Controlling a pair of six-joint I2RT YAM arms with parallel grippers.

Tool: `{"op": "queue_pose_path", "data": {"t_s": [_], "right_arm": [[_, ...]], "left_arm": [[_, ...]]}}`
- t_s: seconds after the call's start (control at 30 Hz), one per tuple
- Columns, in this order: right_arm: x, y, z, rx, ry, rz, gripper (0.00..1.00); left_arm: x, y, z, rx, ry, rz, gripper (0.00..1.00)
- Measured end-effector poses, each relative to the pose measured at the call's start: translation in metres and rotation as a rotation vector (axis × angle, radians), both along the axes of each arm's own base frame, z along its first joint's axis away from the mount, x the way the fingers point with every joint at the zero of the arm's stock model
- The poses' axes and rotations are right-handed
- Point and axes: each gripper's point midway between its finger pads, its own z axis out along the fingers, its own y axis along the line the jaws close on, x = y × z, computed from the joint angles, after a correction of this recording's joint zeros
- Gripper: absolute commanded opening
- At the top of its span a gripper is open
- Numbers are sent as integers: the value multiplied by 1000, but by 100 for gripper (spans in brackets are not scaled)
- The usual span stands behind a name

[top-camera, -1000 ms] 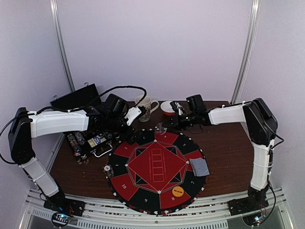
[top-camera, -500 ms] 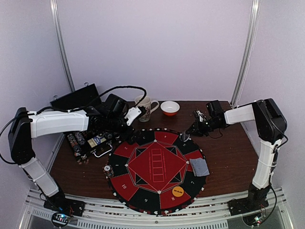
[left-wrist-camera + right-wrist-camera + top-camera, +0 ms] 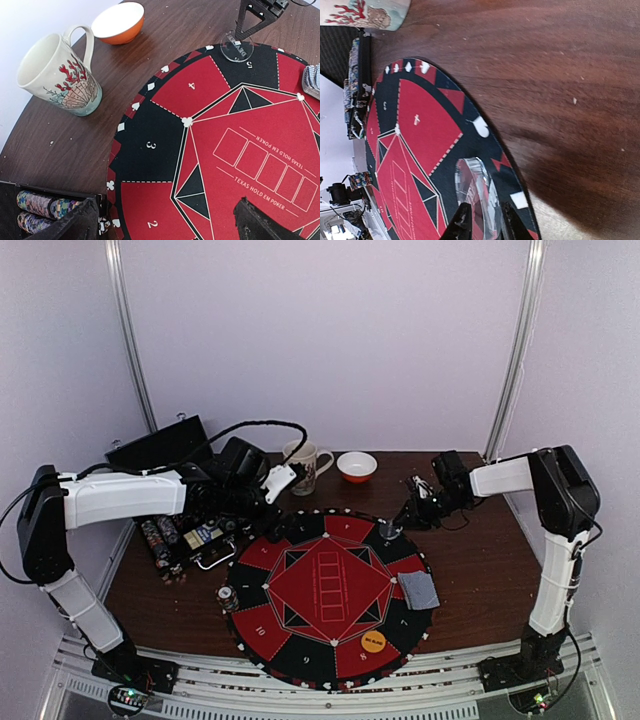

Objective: Distribute texas hold em gaming equipment
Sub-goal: Place the dealer button at position 5.

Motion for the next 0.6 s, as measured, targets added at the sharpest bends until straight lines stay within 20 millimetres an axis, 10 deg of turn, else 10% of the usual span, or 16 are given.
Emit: {"op": "queue_pose_path", "data": {"t_s": [0.6], "right_arm": [[-14, 4, -14, -181, 19, 53, 39]], "left_arm": [[-5, 2, -5, 10, 29, -4, 98]]}}
